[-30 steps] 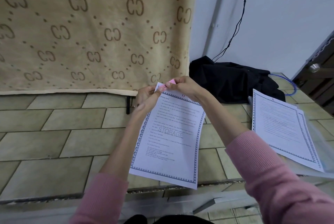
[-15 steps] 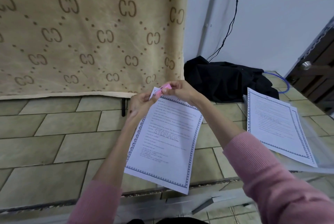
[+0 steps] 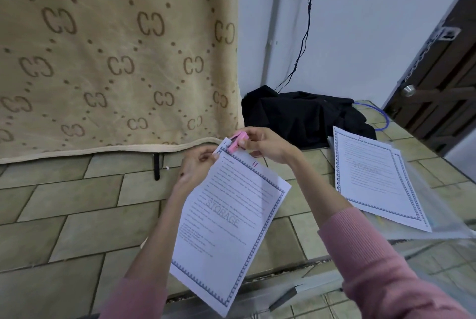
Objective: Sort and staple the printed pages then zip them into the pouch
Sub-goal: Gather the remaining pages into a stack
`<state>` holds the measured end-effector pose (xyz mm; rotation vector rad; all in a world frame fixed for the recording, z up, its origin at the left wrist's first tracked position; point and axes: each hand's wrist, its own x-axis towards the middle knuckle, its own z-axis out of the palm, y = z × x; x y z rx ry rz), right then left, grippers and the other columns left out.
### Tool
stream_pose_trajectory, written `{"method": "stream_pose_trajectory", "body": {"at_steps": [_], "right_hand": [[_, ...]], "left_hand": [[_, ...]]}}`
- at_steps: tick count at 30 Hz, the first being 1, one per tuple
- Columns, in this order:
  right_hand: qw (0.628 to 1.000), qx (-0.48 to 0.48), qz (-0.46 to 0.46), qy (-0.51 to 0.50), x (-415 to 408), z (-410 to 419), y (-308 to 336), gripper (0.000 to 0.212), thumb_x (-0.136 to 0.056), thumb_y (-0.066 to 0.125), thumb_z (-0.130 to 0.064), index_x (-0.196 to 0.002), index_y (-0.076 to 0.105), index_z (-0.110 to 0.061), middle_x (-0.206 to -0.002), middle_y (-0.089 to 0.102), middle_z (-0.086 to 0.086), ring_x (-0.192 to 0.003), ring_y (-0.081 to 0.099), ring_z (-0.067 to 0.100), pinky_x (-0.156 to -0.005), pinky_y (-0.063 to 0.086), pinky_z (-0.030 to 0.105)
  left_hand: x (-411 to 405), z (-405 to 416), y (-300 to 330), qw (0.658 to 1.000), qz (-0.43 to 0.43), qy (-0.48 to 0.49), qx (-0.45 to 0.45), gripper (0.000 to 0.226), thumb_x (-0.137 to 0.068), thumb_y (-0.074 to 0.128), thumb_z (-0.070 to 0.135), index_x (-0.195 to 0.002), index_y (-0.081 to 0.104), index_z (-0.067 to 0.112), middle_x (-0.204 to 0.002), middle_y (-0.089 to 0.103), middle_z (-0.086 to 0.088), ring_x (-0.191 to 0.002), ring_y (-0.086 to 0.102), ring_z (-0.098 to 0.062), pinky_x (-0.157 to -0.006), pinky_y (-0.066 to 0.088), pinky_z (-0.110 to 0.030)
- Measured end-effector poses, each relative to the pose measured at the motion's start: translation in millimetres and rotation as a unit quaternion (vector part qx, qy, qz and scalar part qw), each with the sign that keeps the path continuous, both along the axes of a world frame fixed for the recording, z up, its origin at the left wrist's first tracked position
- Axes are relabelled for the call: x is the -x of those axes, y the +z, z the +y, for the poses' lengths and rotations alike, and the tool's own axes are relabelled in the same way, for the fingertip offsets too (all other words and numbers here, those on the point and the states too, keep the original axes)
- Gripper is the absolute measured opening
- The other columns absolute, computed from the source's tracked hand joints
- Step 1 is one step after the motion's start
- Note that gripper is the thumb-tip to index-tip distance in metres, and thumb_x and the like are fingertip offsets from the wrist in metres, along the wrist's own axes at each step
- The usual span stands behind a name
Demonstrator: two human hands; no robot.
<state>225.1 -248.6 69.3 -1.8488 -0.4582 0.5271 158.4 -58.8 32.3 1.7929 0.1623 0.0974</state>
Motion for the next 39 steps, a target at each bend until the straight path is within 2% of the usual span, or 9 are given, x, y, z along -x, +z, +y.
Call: {"method": "stream_pose_trajectory", "body": {"at_steps": [8, 13, 16, 19, 23, 32, 35, 37, 39], "right_hand": [[0.990, -0.071, 0.004, -0.118, -1, 9, -2, 0.029, -0.093, 0.056, -0.032, -0.108, 0.067, -0.010, -0.105, 0.070, 0.003, -0.096, 0.062, 0.009, -0.094, 0.044, 0.031], [0.950, -0.122, -0.040, -0.285, -15, -5, -7, 0.021, -0.086, 0.068, -0.025, -0.100, 0.063, -0.009, -0.079, 0.064, -0.014, -0.070, 0.061, -0.007, -0.066, 0.046, 0.013], [0.922, -0.008, -0.074, -0.380, -21, -27, -37, 0.043, -0.073, 0.077, -0.044, -0.092, 0.062, -0.009, -0.082, 0.061, -0.006, -0.076, 0.059, 0.006, -0.062, 0.042, 0.017], [0.897, 0.074, -0.071, -0.429, -16, -50, -81, 0.049, -0.074, 0.069, -0.055, -0.092, 0.056, -0.011, -0.089, 0.064, 0.001, -0.090, 0.063, 0.020, -0.075, 0.049, 0.034], [0.869, 0.202, -0.083, -0.444, 1, -72, -109, 0.034, -0.087, 0.058, -0.041, -0.106, 0.054, -0.014, -0.103, 0.064, 0.012, -0.108, 0.053, 0.033, -0.094, 0.042, 0.048], [0.866, 0.266, -0.102, -0.411, 8, -80, -118, 0.043, -0.085, 0.064, -0.033, -0.120, 0.055, -0.011, -0.126, 0.055, 0.012, -0.121, 0.042, 0.033, -0.099, 0.032, 0.042], [0.851, 0.135, -0.176, -0.476, 29, -68, -114, 0.032, -0.093, 0.053, -0.019, -0.123, 0.052, -0.009, -0.126, 0.053, 0.009, -0.117, 0.047, 0.025, -0.097, 0.037, 0.030], [0.888, 0.001, -0.115, -0.444, 54, -53, -105, 0.027, -0.097, 0.044, -0.031, -0.116, 0.055, -0.015, -0.110, 0.062, -0.004, -0.100, 0.055, 0.008, -0.081, 0.041, 0.012], [0.942, -0.045, 0.003, -0.331, 71, -42, -105, 0.033, -0.094, 0.047, -0.044, -0.112, 0.056, -0.018, -0.099, 0.065, -0.008, -0.088, 0.061, 0.007, -0.071, 0.046, 0.014]], "left_hand": [[-2, -3, 9, 0.998, 0.002, 0.022, 0.065, 0.020, -0.093, 0.051, 0.008, -0.104, 0.064, 0.017, -0.102, 0.067, -0.003, -0.091, 0.062, -0.015, -0.073, 0.049, -0.020], [0, 5, 7, 0.995, 0.021, 0.016, 0.100, 0.024, -0.095, 0.047, 0.004, -0.114, 0.059, 0.015, -0.099, 0.066, 0.001, -0.083, 0.064, -0.011, -0.069, 0.054, -0.020], [1, 10, 4, 0.990, 0.045, 0.019, 0.132, 0.023, -0.095, 0.046, 0.003, -0.107, 0.059, 0.019, -0.100, 0.065, -0.003, -0.091, 0.063, -0.022, -0.085, 0.052, -0.039], [2, 13, 1, 0.988, 0.058, 0.012, 0.143, 0.025, -0.095, 0.047, 0.004, -0.096, 0.059, 0.026, -0.106, 0.064, -0.009, -0.095, 0.062, -0.028, -0.089, 0.050, -0.046], [0, 11, -2, 0.986, 0.062, 0.012, 0.157, 0.025, -0.095, 0.047, 0.004, -0.094, 0.059, 0.026, -0.104, 0.064, -0.009, -0.095, 0.061, -0.028, -0.087, 0.050, -0.045], [-8, 14, -11, 0.983, 0.073, 0.019, 0.169, 0.027, -0.096, 0.046, 0.005, -0.093, 0.061, 0.028, -0.103, 0.064, -0.012, -0.090, 0.061, -0.028, -0.086, 0.048, -0.046], [-8, 20, -15, 0.978, 0.076, 0.025, 0.190, 0.022, -0.096, 0.047, 0.006, -0.102, 0.060, 0.023, -0.095, 0.067, -0.007, -0.085, 0.063, -0.026, -0.080, 0.050, -0.042], [-7, 25, -17, 0.974, 0.076, 0.039, 0.209, 0.021, -0.096, 0.047, 0.006, -0.105, 0.059, 0.021, -0.095, 0.066, -0.006, -0.083, 0.063, -0.022, -0.078, 0.051, -0.039], [-7, 29, -20, 0.968, 0.072, 0.060, 0.232, 0.024, -0.096, 0.046, 0.004, -0.114, 0.055, 0.015, -0.101, 0.063, -0.009, -0.085, 0.062, -0.021, -0.076, 0.051, -0.036]]}}
